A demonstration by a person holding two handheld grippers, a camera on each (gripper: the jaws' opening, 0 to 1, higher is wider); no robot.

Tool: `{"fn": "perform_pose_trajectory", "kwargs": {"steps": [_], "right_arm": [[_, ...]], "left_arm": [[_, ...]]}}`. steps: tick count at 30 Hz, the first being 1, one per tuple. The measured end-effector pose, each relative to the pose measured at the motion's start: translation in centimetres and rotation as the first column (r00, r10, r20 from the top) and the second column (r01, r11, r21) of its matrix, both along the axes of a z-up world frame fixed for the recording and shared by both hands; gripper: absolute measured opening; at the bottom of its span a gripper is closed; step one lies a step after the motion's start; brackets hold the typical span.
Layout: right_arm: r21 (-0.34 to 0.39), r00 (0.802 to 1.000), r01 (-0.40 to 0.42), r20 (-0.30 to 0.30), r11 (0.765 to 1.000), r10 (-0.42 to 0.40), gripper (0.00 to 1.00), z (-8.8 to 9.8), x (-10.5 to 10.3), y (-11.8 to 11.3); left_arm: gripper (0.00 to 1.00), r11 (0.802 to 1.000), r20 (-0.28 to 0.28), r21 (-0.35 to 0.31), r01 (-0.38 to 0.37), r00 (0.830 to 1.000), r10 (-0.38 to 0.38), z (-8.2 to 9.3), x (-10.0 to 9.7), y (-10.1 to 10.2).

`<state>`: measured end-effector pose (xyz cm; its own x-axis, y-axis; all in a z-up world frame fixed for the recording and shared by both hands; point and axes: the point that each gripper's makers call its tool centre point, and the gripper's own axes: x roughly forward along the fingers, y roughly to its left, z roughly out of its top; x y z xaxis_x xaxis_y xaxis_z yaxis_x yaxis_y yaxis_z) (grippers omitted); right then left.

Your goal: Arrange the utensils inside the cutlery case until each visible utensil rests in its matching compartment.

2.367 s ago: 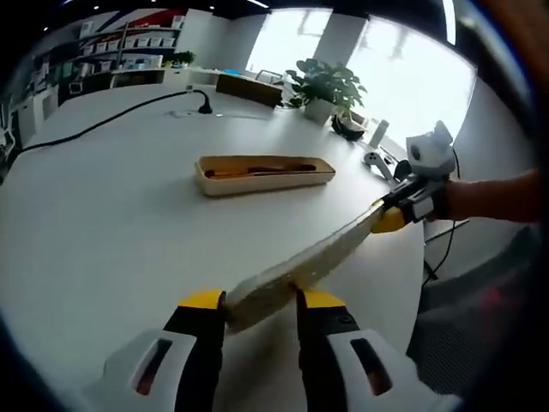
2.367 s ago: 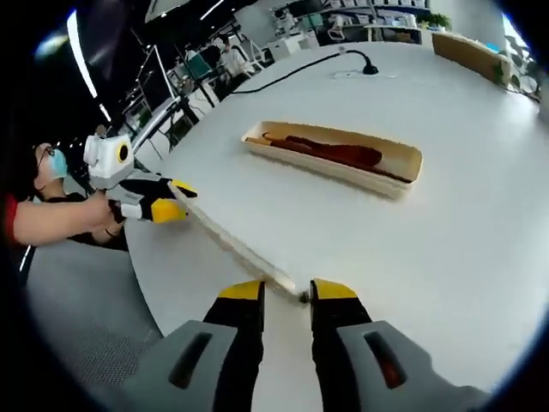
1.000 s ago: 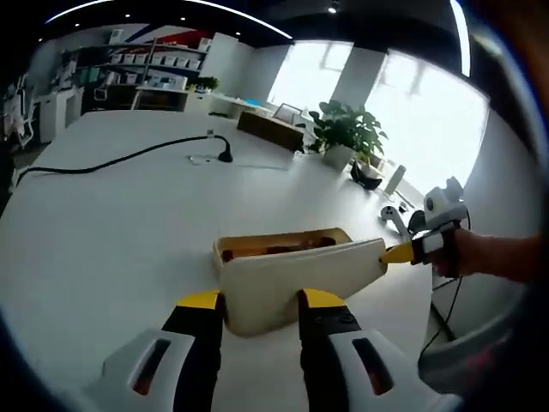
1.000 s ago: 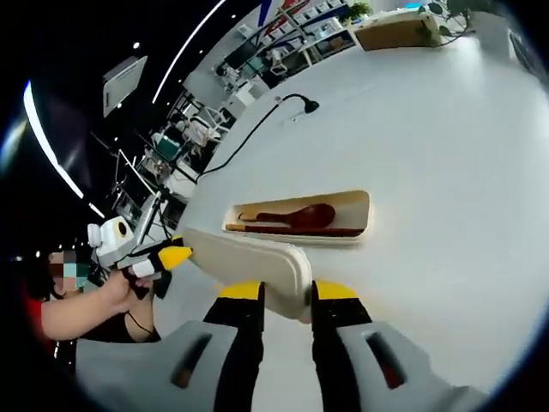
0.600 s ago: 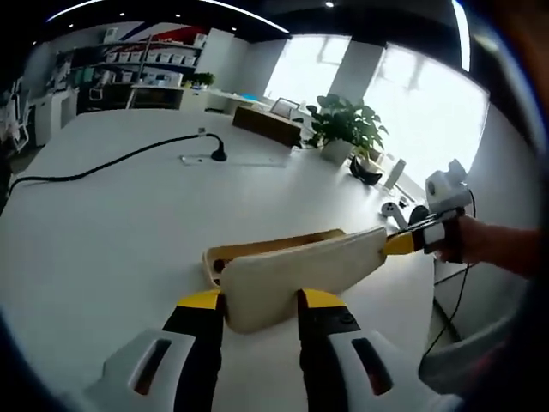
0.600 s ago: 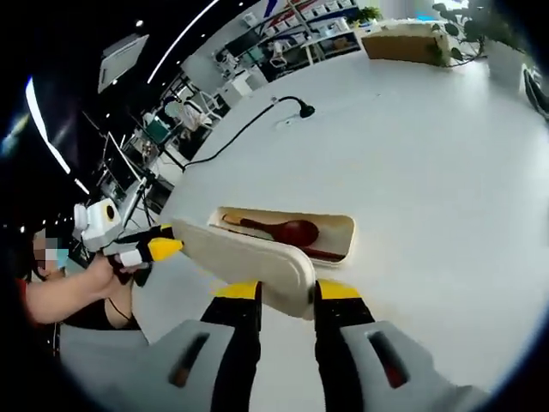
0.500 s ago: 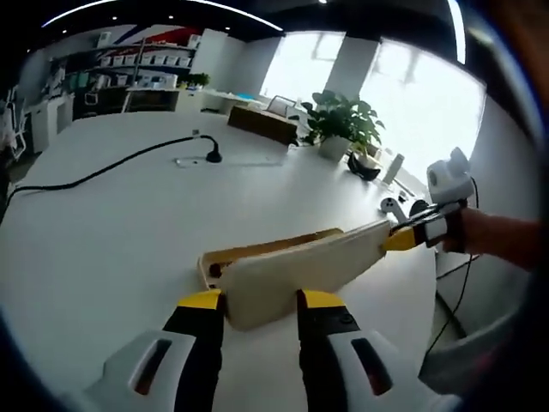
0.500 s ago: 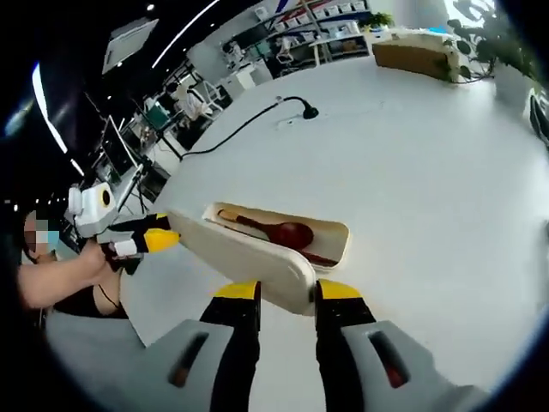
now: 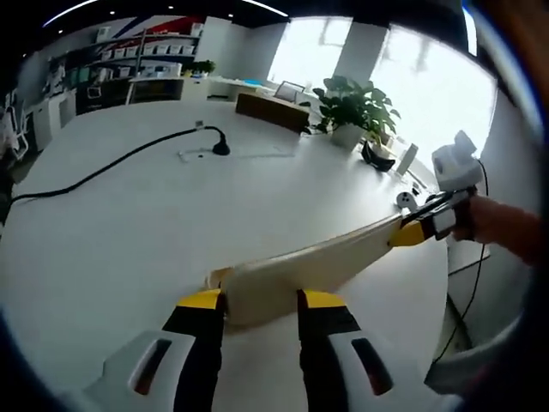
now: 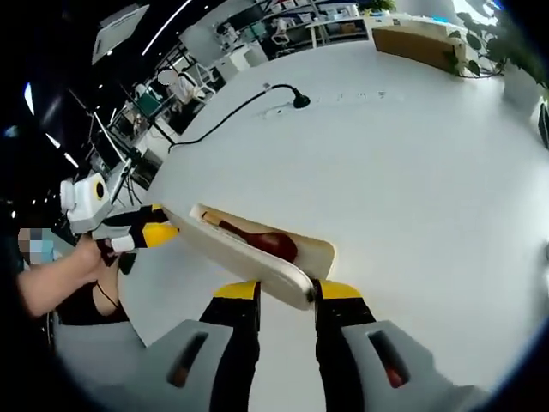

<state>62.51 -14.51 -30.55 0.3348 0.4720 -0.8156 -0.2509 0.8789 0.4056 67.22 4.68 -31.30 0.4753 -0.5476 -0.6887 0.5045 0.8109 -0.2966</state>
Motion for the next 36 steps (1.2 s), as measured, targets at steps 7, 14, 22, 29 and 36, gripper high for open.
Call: {"fn": "perform_pose_trajectory", "kwargs": {"steps": [7,14,22,29,36], "right_arm": [[0.018,0.999,-0.01,-0.047,1.0,0.011,0.22,-0.7,1.2,0.2],[0.051,0.995,0.008,-0.101,0.999,-0.003,0.22,-0.9,1.4,-0.2],[0.065,0.974,0.024,-0.226,0.998,-0.008,0.22,-1.3,1.9,-0.1],[-0.002,0.975,0.009,-0.221,1.0,-0.009,0.24,-1.9,2.1,-0.5],[0.019,0.985,0.014,-0.173,1.0,-0.01,0.25,-2.2,2.6,-0.7]], "left_arm": [[0.35,0.999,0.023,0.043,-0.007,1.0,0.006,0.2,-0.5,0.1],[0.34,1.0,-0.009,0.017,-0.008,1.0,0.008,0.3,-0.5,-0.1],[0.34,0.999,-0.056,0.017,-0.031,0.998,0.031,0.0,-0.4,-0.1],[0.36,0.998,-0.029,0.045,-0.038,0.999,0.039,-0.3,-0.4,-0.6],[0.38,0.998,-0.026,0.034,-0.044,0.999,0.045,-0.3,-0.6,-0.7]]}}
